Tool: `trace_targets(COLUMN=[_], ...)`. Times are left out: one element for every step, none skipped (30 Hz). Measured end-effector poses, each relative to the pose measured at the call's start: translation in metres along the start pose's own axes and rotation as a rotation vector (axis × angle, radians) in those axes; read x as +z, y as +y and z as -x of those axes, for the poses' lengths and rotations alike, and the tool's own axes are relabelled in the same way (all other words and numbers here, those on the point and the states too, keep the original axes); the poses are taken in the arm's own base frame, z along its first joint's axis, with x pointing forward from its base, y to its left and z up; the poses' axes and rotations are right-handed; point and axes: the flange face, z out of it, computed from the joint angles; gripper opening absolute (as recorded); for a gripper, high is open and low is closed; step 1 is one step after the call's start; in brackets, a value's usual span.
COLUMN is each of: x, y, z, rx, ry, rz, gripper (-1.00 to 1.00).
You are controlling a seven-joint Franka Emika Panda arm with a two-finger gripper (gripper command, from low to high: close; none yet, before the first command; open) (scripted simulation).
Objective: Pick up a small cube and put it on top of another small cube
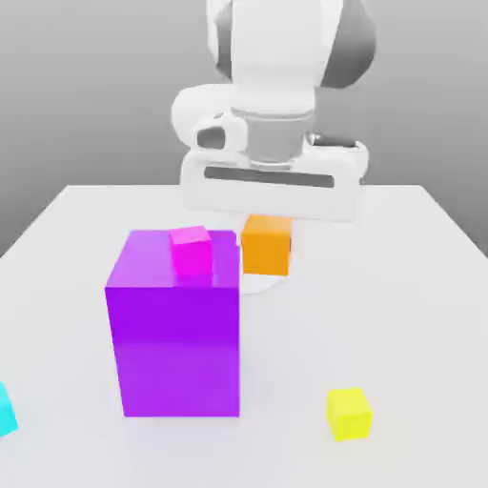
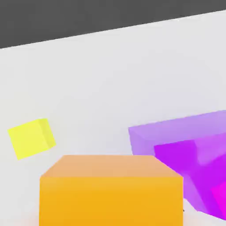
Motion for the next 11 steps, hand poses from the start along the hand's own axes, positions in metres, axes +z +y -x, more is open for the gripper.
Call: trace_targets(x=[-0.013, -0.027, -0.04, -0.039, -0.031, -0.02, -0.007, 0.005, 0.005, 0.005, 0.005], y=[0.01, 0.021, 0.032, 0.038, 0.041, 0.042, 0.043, 0.043, 0.043, 0.043, 0.043], z=[-0.011, -0.021, -0.031, -0.036, -0.038, -0.039, -0.04, -0.04, -0.04, -0.04, -0.04], rx=[0.061, 0.121, 0.181, 0.212, 0.227, 0.234, 0.238, 0.24, 0.24, 0.24, 0.24], ry=[-0.003, -0.006, -0.01, -0.012, -0.013, -0.013, -0.013, -0.014, -0.014, -0.014, -0.014], rz=[-0.002, -0.003, -0.005, -0.006, -0.007, -0.007, -0.007, -0.007, -0.007, -0.007, -0.007], gripper=[-1.0, -1.0, -1.0, -1.0, -1.0, -1.0, -1.0, 1.0, 1.0, 1.0, 1.0])
